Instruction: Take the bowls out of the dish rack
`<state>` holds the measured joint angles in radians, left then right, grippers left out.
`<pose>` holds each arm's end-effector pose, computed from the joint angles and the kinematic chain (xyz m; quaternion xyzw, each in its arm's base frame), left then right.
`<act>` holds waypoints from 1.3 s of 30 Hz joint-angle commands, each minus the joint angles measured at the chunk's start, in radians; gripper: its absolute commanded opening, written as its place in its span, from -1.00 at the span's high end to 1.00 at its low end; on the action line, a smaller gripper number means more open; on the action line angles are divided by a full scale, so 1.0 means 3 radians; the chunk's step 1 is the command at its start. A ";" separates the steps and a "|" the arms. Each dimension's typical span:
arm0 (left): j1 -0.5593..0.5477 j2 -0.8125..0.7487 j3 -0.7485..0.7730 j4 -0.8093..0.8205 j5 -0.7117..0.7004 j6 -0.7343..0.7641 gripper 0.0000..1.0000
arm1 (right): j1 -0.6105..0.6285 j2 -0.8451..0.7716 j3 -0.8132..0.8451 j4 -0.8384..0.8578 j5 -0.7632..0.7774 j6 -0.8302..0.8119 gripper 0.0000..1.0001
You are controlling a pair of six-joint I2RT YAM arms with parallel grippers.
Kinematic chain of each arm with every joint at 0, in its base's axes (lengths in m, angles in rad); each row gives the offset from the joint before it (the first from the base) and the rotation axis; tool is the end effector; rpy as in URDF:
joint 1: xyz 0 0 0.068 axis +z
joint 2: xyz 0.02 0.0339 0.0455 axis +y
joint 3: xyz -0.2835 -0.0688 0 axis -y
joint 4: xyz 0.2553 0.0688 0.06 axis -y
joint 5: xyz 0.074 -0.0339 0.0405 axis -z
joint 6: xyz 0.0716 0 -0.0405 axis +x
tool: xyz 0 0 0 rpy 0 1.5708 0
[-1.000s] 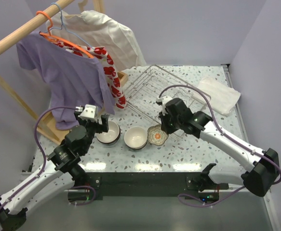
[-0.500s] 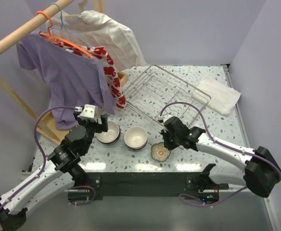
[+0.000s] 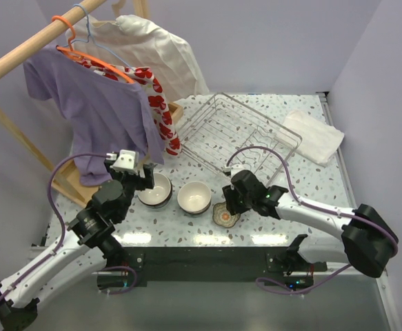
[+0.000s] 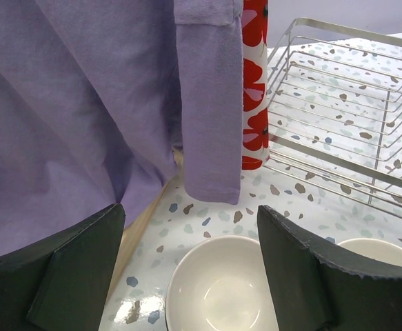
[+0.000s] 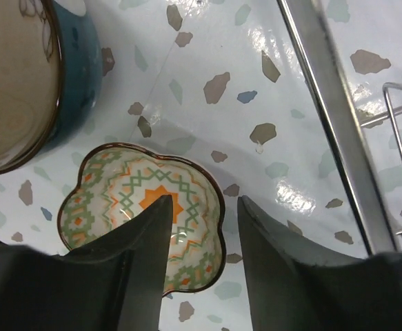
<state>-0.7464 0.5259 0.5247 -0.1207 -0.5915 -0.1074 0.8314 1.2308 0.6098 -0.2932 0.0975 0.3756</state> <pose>0.1465 -0.0811 0.2993 0.0416 0.7408 -0.0638 0.6674 0.1781 0.1850 0.1660 -0.1983 0.9246 0.1448 0.2913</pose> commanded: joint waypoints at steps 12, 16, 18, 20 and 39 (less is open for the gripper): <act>0.0018 -0.0178 0.0020 0.0096 0.0013 0.0066 -0.90 | 0.0000 -0.0733 0.0804 -0.0648 0.0467 -0.0183 -0.60; 0.0013 -0.0239 0.0046 0.0004 0.0039 0.0031 -1.00 | -0.0005 -0.0621 0.1218 -0.0833 0.1024 -0.0270 -0.77; 0.0018 -0.0275 0.0066 -0.0037 0.0008 0.0036 -1.00 | -0.0025 -0.0544 0.1321 -0.0919 0.1559 -0.0275 -0.97; 0.0013 -0.0301 0.0107 -0.0063 -0.0058 0.0051 -1.00 | -0.0204 -0.0519 0.1429 -0.0930 0.1751 -0.0290 -0.97; 0.0018 -0.1037 0.0833 -0.1050 -0.0539 0.0061 -1.00 | -0.1396 -0.2573 0.0914 -0.0920 0.2262 -0.0362 -0.97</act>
<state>-0.7464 0.2817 0.7109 -0.4015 -0.7139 -0.1192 0.4160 0.6025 0.9882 -0.6098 0.7067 0.3004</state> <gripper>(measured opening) 0.996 0.986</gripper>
